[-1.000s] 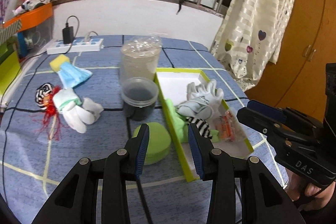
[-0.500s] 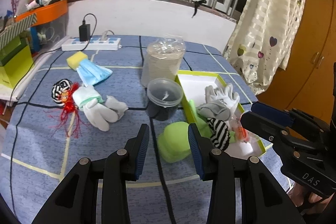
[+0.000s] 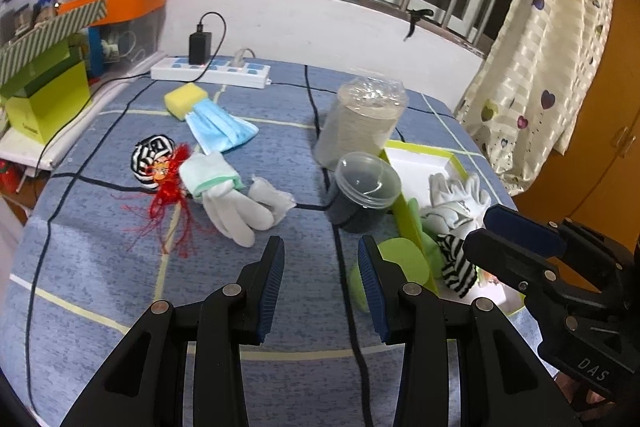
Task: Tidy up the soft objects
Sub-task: 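Withdraw both grippers from the tray toward the white sock with green band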
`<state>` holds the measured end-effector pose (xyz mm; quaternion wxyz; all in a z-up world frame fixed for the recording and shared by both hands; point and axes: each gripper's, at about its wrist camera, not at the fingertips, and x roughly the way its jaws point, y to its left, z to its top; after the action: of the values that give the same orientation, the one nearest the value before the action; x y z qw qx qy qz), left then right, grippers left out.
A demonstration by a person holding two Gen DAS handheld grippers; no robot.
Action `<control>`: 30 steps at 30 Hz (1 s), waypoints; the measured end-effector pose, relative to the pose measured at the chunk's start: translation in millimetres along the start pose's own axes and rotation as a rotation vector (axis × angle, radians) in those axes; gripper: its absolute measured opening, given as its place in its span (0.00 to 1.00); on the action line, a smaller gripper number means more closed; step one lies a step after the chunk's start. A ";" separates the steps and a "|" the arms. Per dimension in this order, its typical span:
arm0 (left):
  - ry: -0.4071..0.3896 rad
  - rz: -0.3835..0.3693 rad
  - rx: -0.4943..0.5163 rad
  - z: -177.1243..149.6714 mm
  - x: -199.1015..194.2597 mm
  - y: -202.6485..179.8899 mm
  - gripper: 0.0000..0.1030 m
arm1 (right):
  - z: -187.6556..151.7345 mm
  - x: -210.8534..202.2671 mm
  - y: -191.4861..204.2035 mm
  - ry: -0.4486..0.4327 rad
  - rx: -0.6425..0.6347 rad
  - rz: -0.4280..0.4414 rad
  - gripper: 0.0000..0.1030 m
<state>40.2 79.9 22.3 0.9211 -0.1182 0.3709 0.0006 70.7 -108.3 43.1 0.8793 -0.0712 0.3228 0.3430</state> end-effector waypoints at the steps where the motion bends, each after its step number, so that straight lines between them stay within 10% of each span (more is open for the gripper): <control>1: 0.000 0.003 -0.002 0.1 0.2 1.7 0.36 | 0.9 1.7 2.0 0.001 -0.004 0.002 0.33; 30: 0.034 0.066 -0.193 -3.9 16.6 105.1 0.36 | 25.5 83.2 58.9 0.115 -0.085 0.100 0.33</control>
<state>40.2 179.8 -14.6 0.8985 -0.1941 0.3883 0.0647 92.0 -8.6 17.3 0.8372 -0.1119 0.3612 0.3952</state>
